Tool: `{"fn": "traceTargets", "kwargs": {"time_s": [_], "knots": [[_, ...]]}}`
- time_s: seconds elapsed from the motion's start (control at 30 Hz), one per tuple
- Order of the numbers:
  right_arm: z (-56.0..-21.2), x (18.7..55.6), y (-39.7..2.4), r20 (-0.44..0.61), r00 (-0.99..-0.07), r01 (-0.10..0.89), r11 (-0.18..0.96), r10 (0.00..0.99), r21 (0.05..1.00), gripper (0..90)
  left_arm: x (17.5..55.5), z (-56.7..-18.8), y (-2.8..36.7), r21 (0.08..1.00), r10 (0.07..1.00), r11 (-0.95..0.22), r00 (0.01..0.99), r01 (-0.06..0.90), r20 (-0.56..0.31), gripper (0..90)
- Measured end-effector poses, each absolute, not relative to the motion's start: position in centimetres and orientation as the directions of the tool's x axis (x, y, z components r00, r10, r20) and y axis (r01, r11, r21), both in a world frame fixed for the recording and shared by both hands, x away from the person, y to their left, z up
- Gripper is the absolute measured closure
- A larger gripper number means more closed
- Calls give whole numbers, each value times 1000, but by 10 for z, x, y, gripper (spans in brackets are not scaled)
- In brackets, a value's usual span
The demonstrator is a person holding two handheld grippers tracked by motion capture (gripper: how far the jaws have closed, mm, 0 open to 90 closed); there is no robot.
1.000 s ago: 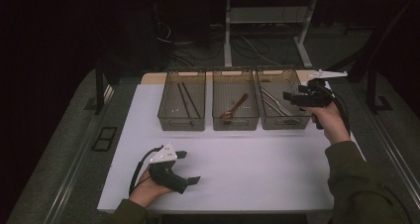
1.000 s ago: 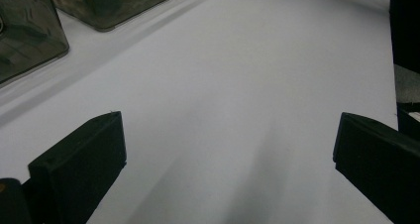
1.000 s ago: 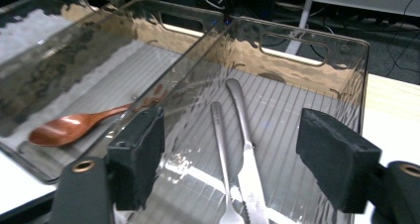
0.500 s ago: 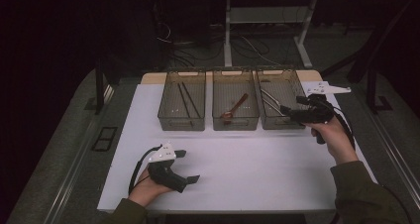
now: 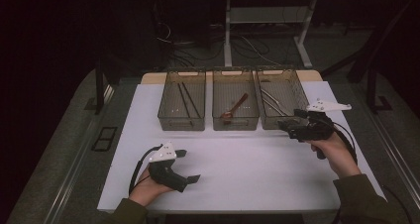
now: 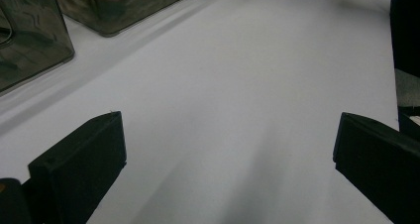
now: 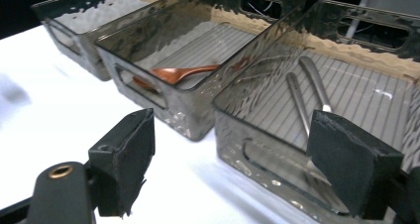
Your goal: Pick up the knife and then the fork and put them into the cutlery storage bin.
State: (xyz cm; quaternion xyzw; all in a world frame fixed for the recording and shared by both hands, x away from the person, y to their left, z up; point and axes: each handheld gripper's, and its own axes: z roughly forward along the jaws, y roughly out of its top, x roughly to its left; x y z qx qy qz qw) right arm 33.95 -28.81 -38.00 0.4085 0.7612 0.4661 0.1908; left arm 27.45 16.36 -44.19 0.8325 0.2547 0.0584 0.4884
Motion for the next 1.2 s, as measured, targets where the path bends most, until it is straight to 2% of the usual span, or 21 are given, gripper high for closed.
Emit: {"fn": "traceTargets", "kwargs": {"time_s": [0.37,0.93,1.2], "knots": [[-387,321,-282,87,-647,422,261,758,868,175,273,-441,166,846,480,-389,864,365,-152,0],[-411,294,-288,115,-666,439,263,737,859,175,271,-441,166,847,478,-392,866,359,-147,0],[-420,279,-291,104,-681,415,265,725,870,175,271,-441,166,845,478,-393,866,361,-147,0]]}}
